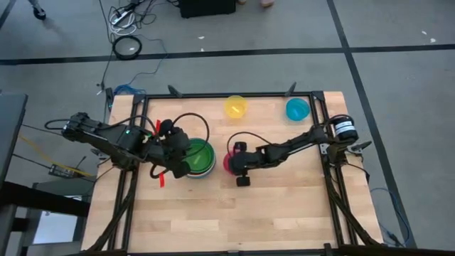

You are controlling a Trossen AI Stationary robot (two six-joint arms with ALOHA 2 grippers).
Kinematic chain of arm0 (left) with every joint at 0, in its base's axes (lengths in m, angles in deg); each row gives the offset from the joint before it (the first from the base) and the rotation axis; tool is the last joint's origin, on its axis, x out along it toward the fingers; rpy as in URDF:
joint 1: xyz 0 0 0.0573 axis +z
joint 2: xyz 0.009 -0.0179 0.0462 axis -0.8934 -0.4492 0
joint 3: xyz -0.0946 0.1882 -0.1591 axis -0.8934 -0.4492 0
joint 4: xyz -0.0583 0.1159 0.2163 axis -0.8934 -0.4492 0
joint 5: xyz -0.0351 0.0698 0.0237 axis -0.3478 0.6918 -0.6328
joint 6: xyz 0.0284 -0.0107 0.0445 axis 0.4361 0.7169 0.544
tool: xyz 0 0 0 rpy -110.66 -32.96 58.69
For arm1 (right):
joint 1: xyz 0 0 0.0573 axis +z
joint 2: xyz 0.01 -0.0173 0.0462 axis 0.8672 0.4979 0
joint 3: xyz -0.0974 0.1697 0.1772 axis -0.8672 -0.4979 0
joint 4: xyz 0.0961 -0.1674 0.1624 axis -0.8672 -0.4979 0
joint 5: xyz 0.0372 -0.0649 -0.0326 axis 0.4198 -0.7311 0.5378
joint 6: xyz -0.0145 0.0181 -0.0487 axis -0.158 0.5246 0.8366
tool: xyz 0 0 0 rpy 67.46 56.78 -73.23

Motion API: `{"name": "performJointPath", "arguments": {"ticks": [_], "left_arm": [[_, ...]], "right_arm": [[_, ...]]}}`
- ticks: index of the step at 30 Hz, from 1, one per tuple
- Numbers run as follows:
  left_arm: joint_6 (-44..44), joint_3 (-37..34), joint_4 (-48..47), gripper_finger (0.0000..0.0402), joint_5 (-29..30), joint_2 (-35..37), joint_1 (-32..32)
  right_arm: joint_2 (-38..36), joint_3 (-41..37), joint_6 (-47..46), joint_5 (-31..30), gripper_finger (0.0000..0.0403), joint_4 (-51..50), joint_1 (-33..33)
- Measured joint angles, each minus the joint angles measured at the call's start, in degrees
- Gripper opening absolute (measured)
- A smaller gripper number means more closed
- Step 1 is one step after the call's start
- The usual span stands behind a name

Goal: Nest bowls inside each other
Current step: Stack the pink bowl on top of the green bowl

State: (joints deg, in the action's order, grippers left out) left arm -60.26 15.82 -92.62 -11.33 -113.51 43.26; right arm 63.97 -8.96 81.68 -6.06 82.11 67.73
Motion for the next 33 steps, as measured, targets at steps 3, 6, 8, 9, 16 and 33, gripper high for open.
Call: {"name": "performJointPath", "arguments": {"ticks": [3,6,8,9,16,33], "left_arm": [[0.0,0.0,-0.2,0.0081,0.4,0.0,0.0],[0.0,0.0,-0.2,0.0081,0.6,0.0,0.0],[0.0,0.0,-0.2,0.0081,0.6,0.0,0.0],[0.0,0.0,-0.2,0.0081,0.6,0.0,0.0],[0.0,0.0,-0.2,0.0081,0.6,0.0,0.0],[0.0,0.0,-0.1,0.0081,0.7,0.0,0.0]], "right_arm": [[-2.1,0.0,-0.1,-1.9,0.0125,0.3,0.0],[-4.4,0.0,-0.6,-2.7,0.0125,0.1,0.0],[-6.2,0.0,-1.8,-2.1,0.0125,0.1,0.0],[-7.1,0.0,-2.6,-1.6,0.0125,-0.2,0.0],[-7.4,0.1,-11.0,3.2,0.0125,-5.2,2.7],[-6.9,0.0,-18.1,1.4,0.0125,-10.7,7.4]]}}
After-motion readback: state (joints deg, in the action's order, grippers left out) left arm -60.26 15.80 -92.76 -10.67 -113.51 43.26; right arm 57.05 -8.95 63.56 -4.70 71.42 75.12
